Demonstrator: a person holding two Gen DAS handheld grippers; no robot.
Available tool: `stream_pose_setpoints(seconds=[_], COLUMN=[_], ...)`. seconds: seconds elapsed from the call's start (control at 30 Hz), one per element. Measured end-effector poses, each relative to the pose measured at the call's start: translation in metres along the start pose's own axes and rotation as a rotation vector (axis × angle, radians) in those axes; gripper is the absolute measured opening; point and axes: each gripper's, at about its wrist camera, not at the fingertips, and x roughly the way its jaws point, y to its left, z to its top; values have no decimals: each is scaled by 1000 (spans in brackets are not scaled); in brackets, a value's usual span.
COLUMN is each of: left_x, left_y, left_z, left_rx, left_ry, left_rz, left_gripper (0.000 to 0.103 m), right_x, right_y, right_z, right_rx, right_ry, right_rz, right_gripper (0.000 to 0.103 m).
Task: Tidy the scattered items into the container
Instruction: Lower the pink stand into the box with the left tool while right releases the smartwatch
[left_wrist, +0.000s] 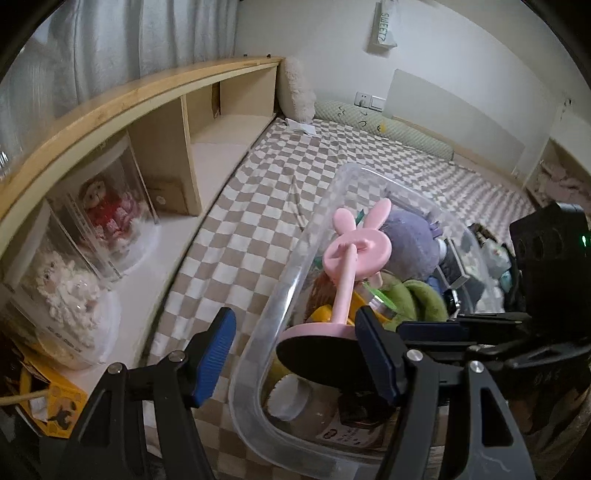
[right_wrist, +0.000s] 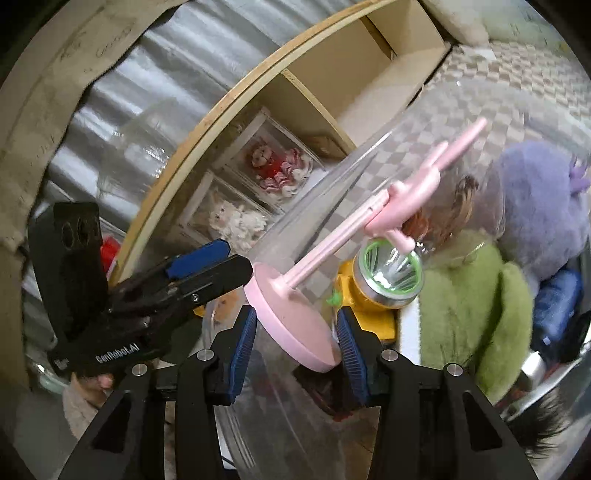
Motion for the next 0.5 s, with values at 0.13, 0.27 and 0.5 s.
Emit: stream_pose_setpoints(seconds=[0.13, 0.27, 0.5], left_x=[2, 4, -6], left_y=[-9, -5, -4], left_z=[-6, -10, -8], left_rx=[70, 62, 11], left_ry=[5, 21, 28], left_rz=[70, 71, 1], left_gripper=[67, 67, 66], right_x=[7, 16, -10], right_y=[-4, -10, 2], right_z=[-3, -10, -13], right_rx=[-2, 34, 6], right_ry=[0, 18, 3], right_rz=[-3, 26, 26], right_gripper=[46, 46, 46])
